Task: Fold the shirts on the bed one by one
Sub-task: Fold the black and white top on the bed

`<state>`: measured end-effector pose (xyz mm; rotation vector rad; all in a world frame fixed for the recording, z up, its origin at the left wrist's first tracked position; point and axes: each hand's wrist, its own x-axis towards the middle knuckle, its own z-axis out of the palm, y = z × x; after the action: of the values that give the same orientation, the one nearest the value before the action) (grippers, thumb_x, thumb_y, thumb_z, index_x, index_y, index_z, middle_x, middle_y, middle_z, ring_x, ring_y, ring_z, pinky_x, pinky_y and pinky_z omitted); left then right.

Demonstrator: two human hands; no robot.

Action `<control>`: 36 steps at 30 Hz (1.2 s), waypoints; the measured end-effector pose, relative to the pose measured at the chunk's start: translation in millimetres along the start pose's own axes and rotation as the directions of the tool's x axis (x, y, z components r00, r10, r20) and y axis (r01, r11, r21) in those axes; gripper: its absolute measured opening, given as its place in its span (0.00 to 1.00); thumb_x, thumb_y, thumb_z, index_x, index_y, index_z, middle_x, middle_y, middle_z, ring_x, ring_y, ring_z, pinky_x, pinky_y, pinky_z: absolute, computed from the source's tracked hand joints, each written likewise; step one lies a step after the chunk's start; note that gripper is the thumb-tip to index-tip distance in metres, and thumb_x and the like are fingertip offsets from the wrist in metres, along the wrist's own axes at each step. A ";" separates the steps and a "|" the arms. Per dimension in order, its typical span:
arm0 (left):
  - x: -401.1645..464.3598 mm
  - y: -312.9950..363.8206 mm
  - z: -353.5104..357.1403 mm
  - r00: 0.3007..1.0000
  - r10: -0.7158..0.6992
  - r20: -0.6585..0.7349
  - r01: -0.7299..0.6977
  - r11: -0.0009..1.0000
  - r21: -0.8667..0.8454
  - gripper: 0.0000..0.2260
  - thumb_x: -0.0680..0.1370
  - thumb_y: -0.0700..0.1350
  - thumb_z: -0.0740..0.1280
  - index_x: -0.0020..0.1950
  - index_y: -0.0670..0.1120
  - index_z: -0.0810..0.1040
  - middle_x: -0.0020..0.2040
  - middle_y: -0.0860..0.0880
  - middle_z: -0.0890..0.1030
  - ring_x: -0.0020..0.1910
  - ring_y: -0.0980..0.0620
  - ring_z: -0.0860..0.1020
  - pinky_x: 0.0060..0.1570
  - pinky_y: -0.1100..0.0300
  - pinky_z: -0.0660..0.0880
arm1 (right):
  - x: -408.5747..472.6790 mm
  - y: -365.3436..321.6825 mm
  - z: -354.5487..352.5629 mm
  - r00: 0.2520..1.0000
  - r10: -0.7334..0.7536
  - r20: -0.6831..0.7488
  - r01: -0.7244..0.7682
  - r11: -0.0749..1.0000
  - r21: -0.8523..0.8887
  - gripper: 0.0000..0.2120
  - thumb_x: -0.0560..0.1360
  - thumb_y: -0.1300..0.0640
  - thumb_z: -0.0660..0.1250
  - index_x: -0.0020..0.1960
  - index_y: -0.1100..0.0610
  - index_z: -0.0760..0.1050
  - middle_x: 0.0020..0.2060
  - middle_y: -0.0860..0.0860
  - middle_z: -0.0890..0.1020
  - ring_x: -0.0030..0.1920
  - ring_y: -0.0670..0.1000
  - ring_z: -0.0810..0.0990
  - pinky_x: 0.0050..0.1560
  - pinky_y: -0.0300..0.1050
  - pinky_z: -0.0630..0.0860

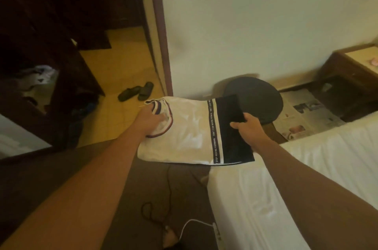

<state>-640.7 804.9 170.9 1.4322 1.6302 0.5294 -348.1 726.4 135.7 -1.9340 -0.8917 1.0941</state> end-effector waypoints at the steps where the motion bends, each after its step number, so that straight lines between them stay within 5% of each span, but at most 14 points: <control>1: 6.0 -4.4 -18.8 1.000 -0.015 -0.016 0.015 1.000 -0.010 0.23 0.80 0.43 0.70 0.74 0.42 0.72 0.69 0.42 0.77 0.67 0.39 0.75 0.64 0.50 0.72 | 5.6 -15.0 17.4 1.000 -0.017 0.014 0.017 1.000 -0.006 0.13 0.80 0.58 0.67 0.64 0.53 0.74 0.55 0.50 0.81 0.57 0.54 0.80 0.62 0.57 0.77; 12: 60.8 -57.7 -183.3 0.970 -0.115 -0.213 0.104 0.993 -0.060 0.25 0.80 0.47 0.70 0.75 0.44 0.71 0.70 0.43 0.76 0.66 0.39 0.76 0.69 0.44 0.71 | 51.0 -145.4 165.1 0.954 -0.211 0.214 0.264 0.929 -0.261 0.17 0.81 0.55 0.66 0.68 0.56 0.71 0.57 0.51 0.79 0.59 0.53 0.77 0.60 0.53 0.74; 21: 108.7 -71.7 -250.2 0.924 -0.182 -0.336 0.130 0.977 -0.171 0.21 0.78 0.40 0.71 0.71 0.40 0.75 0.63 0.40 0.79 0.62 0.38 0.77 0.65 0.44 0.74 | 113.1 -202.7 252.8 0.892 -0.269 0.363 0.377 0.886 -0.269 0.11 0.80 0.53 0.68 0.62 0.53 0.76 0.54 0.48 0.82 0.56 0.51 0.81 0.52 0.46 0.74; 30: 250.1 -52.3 -289.7 0.897 -0.241 -0.371 0.159 0.958 -0.239 0.17 0.78 0.36 0.70 0.67 0.39 0.77 0.54 0.45 0.78 0.57 0.42 0.78 0.54 0.55 0.71 | 245.0 -276.2 322.1 0.851 -0.304 0.428 0.433 0.868 -0.244 0.10 0.81 0.57 0.66 0.61 0.54 0.74 0.48 0.46 0.80 0.44 0.42 0.78 0.38 0.36 0.70; 36: 364.4 -24.3 -315.8 0.860 -0.326 -0.392 0.222 0.931 -0.288 0.18 0.78 0.37 0.71 0.68 0.41 0.78 0.60 0.41 0.81 0.60 0.40 0.79 0.57 0.53 0.73 | 352.7 -345.9 372.1 0.813 -0.318 0.488 0.472 0.850 -0.233 0.14 0.82 0.57 0.64 0.67 0.56 0.72 0.52 0.50 0.80 0.53 0.50 0.79 0.41 0.37 0.71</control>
<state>-895.9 1213.9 197.3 0.9197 2.0072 0.8874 -613.2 1284.9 153.0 -1.6565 -1.7614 1.1788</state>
